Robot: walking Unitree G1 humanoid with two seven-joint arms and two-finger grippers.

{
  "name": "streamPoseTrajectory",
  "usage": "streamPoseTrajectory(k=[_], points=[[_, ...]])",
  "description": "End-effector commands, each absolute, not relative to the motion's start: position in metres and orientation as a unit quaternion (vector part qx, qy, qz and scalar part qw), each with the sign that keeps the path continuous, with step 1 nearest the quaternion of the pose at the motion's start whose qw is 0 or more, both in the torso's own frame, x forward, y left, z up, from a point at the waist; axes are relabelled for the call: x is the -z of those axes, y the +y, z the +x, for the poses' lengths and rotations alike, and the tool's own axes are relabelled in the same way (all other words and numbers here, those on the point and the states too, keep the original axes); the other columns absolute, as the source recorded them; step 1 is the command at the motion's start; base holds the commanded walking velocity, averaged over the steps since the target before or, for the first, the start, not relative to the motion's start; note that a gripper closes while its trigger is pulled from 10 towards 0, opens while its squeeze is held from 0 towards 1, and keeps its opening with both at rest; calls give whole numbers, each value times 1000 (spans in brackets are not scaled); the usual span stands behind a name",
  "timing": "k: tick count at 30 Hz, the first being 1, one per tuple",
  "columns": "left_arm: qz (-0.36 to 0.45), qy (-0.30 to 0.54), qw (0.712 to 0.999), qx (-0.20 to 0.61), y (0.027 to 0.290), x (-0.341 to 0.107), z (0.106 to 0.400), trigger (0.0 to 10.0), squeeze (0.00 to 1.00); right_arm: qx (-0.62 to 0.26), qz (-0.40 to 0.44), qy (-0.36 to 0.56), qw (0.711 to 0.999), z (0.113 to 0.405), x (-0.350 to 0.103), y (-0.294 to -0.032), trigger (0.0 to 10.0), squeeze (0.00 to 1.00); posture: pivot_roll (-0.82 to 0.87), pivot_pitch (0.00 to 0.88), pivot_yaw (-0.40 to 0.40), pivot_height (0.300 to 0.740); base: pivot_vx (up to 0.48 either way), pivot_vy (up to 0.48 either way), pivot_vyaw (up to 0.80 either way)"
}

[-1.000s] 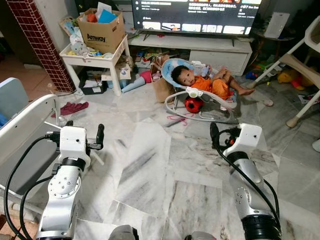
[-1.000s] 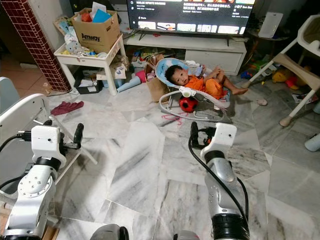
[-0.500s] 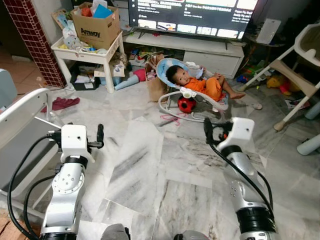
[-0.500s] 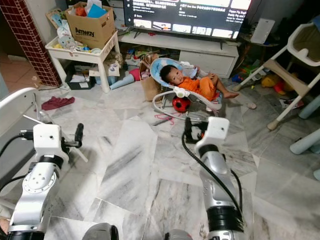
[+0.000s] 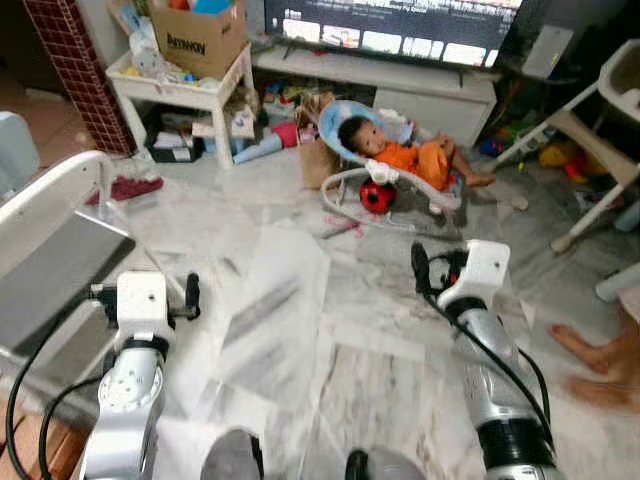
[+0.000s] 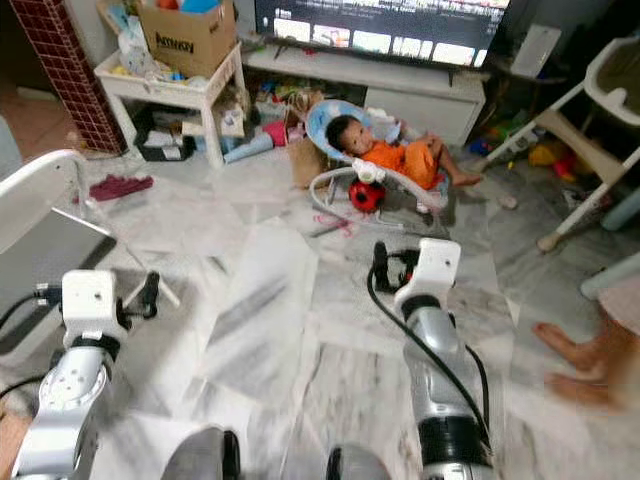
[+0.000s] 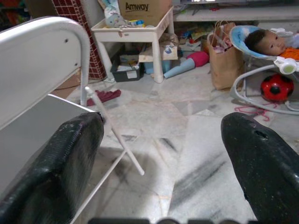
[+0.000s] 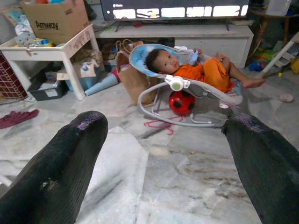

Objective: Restocking fridge

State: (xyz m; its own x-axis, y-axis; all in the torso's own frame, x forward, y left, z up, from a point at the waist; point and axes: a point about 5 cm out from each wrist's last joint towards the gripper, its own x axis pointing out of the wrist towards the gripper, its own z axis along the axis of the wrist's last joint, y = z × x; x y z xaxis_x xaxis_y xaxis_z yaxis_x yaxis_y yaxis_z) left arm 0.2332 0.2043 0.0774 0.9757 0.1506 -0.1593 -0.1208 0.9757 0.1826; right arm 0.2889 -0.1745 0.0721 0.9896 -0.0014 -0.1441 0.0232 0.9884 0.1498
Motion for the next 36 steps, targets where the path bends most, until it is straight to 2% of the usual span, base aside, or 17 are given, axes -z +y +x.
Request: streamPoseTrajectory(k=[1, 10, 18, 29, 36], points=[[91, 83, 990, -70, 204, -81, 234, 10000, 0, 14, 74, 76, 994, 288, -71, -178, 10000, 0, 38, 0, -46, 740, -356, 0, 0], [95, 74, 990, -75, 207, -85, 239, 10000, 0, 19, 72, 69, 995, 296, -75, -181, 10000, 0, 46, 0, -52, 740, -358, 198, 0], [120, 48, 989, -74, 211, -95, 247, 10000, 0, 12, 75, 56, 996, 303, -82, -174, 10000, 0, 49, 0, -43, 740, -282, 390, 0], [125, 41, 988, -77, 210, -96, 251, 10000, 0, 1, 68, 46, 997, 312, -88, -167, 10000, 0, 60, 0, -44, 740, 0, 422, 0], [124, 39, 989, -69, 204, -95, 250, 10000, 0, 5, 71, 53, 996, 310, -83, -170, 10000, 0, 68, 0, -60, 740, -253, 399, 800]])
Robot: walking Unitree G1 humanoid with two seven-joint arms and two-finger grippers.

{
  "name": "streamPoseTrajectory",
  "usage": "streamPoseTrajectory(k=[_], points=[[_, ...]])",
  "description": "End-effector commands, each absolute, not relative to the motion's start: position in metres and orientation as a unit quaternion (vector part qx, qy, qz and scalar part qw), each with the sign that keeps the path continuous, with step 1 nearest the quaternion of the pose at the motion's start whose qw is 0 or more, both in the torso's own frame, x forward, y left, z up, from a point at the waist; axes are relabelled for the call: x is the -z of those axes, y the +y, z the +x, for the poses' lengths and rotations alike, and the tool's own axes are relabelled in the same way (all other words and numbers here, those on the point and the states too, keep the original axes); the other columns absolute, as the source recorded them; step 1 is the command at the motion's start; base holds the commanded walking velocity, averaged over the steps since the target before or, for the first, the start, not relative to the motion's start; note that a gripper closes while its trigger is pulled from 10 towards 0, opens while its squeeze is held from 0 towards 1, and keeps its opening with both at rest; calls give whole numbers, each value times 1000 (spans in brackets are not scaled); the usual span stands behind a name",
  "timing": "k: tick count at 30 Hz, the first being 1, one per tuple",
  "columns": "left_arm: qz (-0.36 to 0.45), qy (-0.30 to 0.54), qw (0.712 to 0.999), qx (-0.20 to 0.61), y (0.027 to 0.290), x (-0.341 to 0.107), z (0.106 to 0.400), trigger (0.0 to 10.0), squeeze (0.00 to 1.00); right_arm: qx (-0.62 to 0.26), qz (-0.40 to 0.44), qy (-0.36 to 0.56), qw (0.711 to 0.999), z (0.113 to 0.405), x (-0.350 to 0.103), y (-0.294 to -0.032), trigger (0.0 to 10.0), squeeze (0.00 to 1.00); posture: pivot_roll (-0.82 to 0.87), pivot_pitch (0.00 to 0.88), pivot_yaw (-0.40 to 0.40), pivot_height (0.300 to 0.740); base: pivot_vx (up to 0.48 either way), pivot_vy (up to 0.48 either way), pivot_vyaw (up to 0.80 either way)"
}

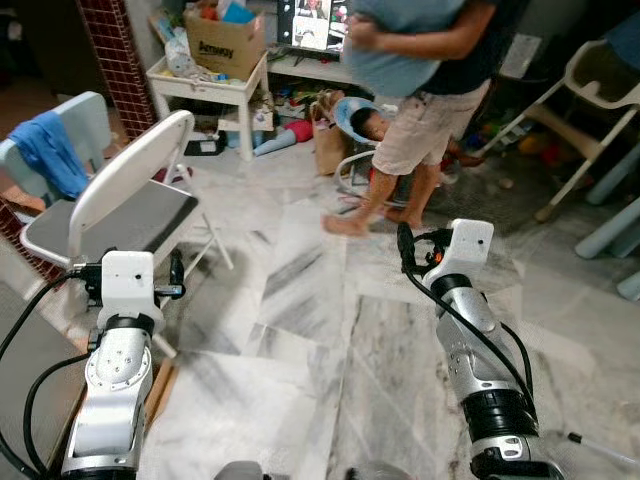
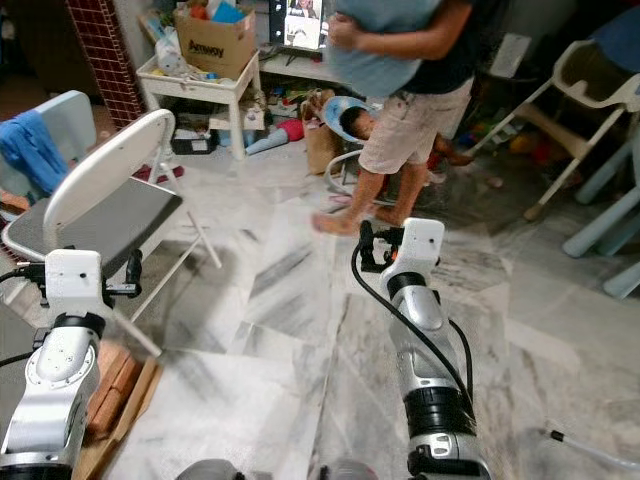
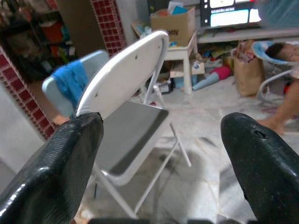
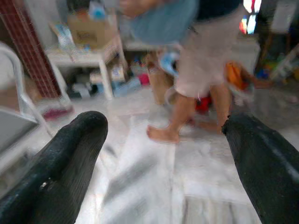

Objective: Restocking fridge

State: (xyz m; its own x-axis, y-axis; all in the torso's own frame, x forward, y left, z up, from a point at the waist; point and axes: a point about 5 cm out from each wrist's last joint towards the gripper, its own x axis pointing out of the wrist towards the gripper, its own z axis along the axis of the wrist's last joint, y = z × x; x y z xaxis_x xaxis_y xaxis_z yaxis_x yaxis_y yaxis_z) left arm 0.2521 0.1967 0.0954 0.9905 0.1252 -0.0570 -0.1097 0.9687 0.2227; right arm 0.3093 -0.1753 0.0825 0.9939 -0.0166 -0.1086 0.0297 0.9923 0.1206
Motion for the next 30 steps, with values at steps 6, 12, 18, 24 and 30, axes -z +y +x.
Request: streamPoseTrajectory(k=[6, 12, 18, 24, 30], points=[[127, 32, 989, -66, 202, -95, 248, 10000, 0, 2, 65, 61, 996, 310, -79, -169, 10000, 0, 72, 0, -66, 740, -93, 54, 693], [118, 41, 990, -66, 197, -92, 245, 10000, 0, 4, 65, 60, 996, 311, -79, -171, 10000, 0, 72, 0, -73, 740, 0, 0, 794], [117, 47, 990, -64, 196, -89, 243, 10000, 0, 10, 79, 69, 994, 308, -75, -173, 10000, 0, 70, 3, -79, 740, -40, 238, 393], [116, 49, 990, -67, 195, -88, 242, 10000, 0, 11, 83, 70, 994, 309, -75, -173, 10000, 0, 70, 5, -79, 740, -201, 356, 0], [117, 50, 990, -68, 196, -89, 243, 10000, 0, 13, 85, 69, 994, 310, -75, -174, 10000, 0, 70, 5, -79, 740, -202, 409, 0]])
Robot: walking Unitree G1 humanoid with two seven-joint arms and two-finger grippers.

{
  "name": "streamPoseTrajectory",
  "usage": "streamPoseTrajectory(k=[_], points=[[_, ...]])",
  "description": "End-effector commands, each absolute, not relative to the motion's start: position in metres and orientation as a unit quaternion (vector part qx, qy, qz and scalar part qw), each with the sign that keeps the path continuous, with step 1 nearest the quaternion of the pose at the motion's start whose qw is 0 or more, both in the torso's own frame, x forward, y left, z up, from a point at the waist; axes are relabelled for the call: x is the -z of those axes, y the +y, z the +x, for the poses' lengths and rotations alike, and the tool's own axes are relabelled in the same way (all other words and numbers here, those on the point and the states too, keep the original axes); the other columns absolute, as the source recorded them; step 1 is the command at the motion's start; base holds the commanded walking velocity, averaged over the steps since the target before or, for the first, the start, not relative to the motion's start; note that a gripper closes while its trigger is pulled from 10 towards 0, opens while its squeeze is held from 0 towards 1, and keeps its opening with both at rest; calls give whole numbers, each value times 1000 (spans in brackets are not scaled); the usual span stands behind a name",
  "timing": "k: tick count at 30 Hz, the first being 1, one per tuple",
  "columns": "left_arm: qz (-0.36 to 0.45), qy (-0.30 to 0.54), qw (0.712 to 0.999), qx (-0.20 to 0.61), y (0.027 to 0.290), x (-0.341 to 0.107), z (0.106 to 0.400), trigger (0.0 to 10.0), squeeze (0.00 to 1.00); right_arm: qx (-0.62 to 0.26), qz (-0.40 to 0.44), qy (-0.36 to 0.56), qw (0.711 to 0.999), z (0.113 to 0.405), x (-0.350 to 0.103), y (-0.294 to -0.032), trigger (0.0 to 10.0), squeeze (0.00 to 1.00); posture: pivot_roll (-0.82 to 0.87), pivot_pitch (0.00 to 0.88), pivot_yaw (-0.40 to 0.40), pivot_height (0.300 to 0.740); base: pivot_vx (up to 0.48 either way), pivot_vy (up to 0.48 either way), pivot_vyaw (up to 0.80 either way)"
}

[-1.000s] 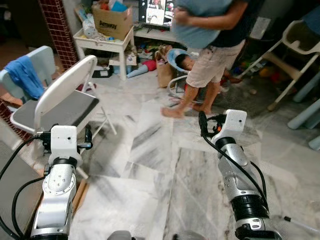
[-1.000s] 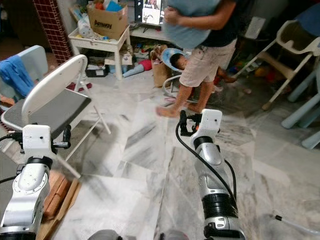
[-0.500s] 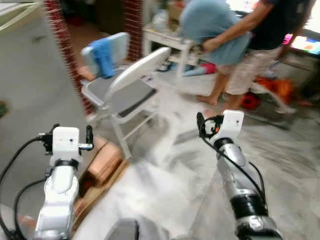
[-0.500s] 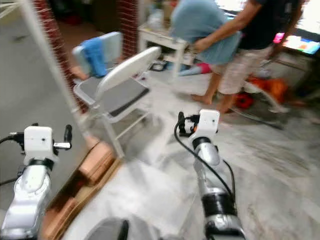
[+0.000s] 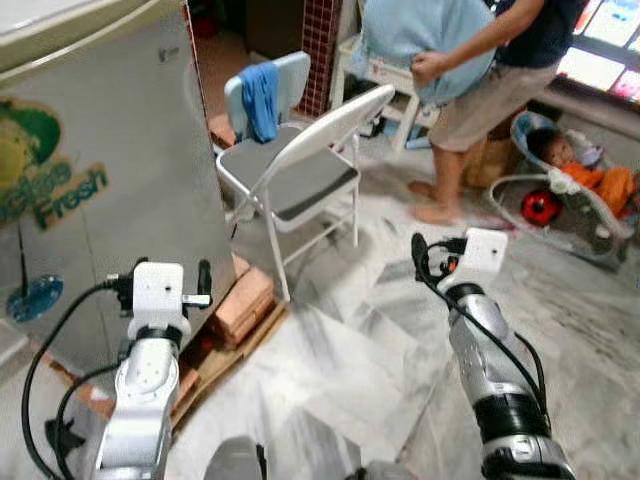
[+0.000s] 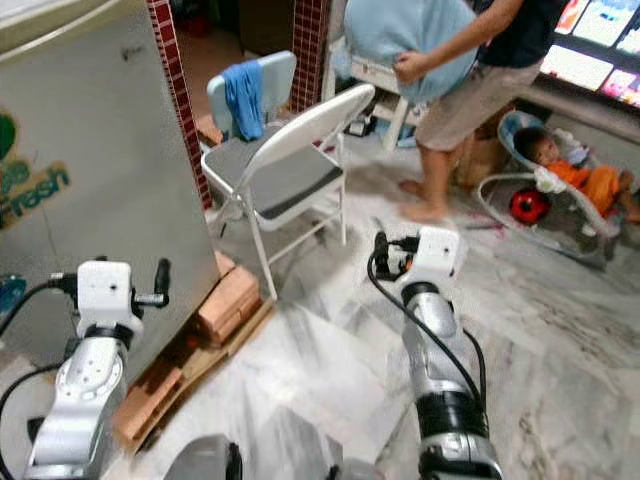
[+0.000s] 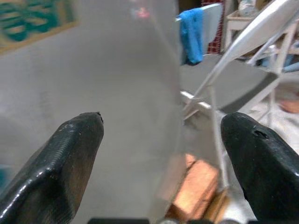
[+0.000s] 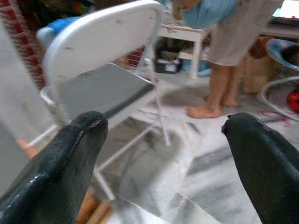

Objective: Restocking fridge

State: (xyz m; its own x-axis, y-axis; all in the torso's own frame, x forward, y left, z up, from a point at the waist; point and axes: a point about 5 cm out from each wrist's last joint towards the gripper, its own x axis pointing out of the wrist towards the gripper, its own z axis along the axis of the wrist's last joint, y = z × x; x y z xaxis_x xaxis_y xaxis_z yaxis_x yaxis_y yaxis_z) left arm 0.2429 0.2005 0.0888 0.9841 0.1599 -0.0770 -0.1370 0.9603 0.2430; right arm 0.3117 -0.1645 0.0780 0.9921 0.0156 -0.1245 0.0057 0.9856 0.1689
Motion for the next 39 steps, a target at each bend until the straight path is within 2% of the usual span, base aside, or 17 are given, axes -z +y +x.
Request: streamPoseTrajectory(k=[1, 11, 18, 26, 31, 39], points=[[117, 50, 990, -68, 196, -89, 243, 10000, 0, 13, 85, 69, 994, 310, -75, -174, 10000, 0, 70, 5, -79, 740, 0, 424, 0], [118, 49, 989, -69, 196, -89, 244, 10000, 0, 12, 90, 69, 994, 310, -75, -173, 10000, 0, 72, 7, -79, 740, 0, 424, 0], [126, 48, 987, -85, 204, -91, 243, 10000, 0, 2, 88, 57, 994, 313, -79, -173, 10000, 0, 76, 6, -81, 740, 0, 0, 0], [135, 37, 983, -122, 216, -91, 240, 10000, 0, -4, 89, 58, 994, 313, -79, -172, 10000, 0, 75, 4, -87, 740, 0, 0, 800], [132, 52, 983, -113, 217, -87, 237, 10000, 0, -2, 90, 63, 994, 312, -78, -172, 10000, 0, 74, 8, -89, 740, 0, 0, 738], [132, 48, 985, -98, 215, -90, 241, 10000, 0, 3, 92, 69, 993, 313, -74, -171, 10000, 0, 87, 0, -75, 740, 0, 0, 0]])
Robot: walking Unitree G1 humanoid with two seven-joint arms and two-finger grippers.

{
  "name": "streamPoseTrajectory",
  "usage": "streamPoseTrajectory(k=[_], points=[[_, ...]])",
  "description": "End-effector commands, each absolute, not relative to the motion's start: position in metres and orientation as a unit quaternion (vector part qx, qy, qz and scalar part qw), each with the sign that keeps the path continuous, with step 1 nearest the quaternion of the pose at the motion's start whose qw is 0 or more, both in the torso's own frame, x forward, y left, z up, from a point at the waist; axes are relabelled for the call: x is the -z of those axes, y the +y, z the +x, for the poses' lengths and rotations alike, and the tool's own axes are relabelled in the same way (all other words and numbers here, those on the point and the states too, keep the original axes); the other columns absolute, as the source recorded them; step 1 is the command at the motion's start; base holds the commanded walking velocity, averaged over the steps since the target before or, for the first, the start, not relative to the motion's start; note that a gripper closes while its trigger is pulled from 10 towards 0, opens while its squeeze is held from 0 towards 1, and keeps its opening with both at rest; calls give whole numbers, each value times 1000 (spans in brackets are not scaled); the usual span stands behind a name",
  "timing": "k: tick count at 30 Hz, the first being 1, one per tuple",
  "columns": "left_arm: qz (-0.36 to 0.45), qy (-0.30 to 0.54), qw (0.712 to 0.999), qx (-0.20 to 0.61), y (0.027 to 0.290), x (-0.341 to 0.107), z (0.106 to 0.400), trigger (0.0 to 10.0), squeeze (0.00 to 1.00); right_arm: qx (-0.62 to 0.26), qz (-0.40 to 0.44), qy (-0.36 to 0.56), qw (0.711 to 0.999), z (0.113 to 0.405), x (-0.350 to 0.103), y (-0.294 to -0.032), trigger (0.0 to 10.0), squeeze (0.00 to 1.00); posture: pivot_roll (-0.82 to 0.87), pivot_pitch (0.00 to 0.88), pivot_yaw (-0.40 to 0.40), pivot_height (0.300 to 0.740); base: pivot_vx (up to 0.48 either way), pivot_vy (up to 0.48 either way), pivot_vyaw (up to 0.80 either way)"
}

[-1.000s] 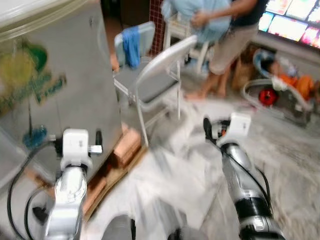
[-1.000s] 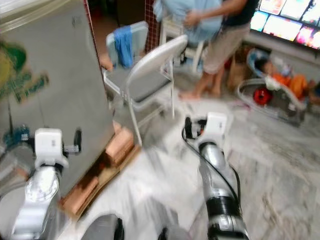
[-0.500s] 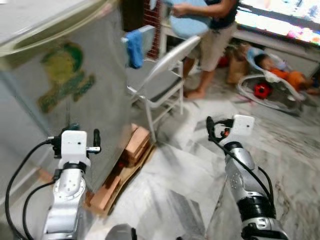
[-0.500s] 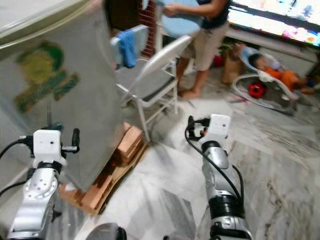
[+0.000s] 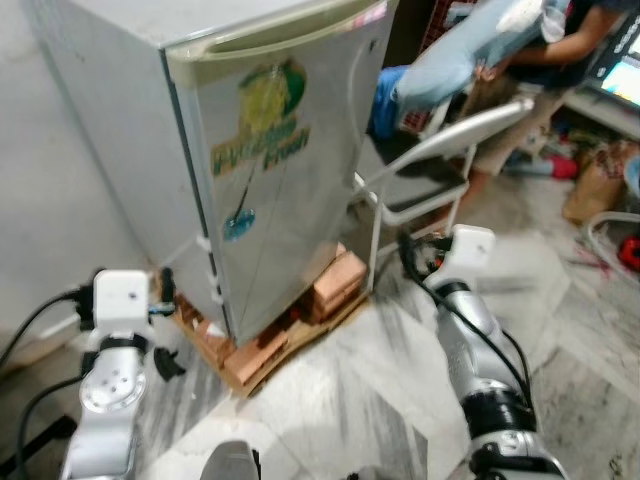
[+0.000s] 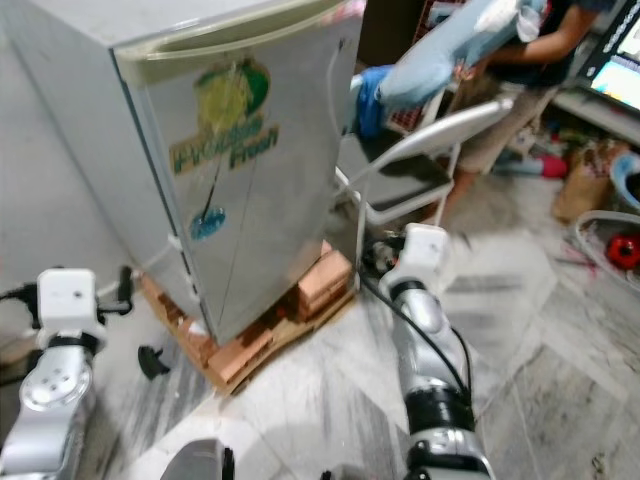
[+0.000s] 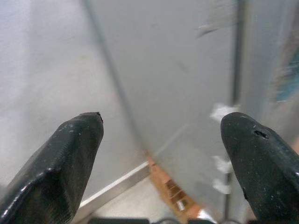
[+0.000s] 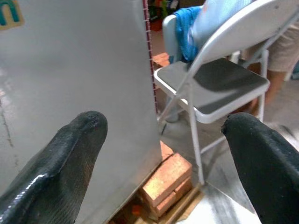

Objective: Restocking fridge

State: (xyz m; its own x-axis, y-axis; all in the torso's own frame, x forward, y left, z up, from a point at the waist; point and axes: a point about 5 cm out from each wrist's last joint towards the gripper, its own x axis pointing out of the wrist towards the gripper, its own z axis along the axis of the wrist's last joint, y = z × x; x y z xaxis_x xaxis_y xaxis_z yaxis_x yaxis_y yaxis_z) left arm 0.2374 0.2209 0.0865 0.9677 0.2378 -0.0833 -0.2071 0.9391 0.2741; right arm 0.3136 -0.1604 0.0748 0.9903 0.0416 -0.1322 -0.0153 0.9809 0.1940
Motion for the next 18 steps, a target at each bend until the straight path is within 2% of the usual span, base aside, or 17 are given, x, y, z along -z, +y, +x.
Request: streamPoseTrajectory(k=[1, 10, 18], points=[[132, 48, 985, -98, 215, -90, 241, 10000, 0, 3, 92, 69, 993, 313, -74, -171, 10000, 0, 87, 0, -75, 740, 0, 0, 0], [158, 36, 983, -87, 233, -101, 261, 10000, 0, 22, 97, 47, 994, 317, -80, -170, 10000, 0, 69, 0, -11, 740, 0, 0, 0], [163, 45, 981, -98, 239, -98, 253, 10000, 0, 62, 98, 56, 992, 301, -70, -184, 10000, 0, 52, 0, 24, 740, 0, 0, 0]])
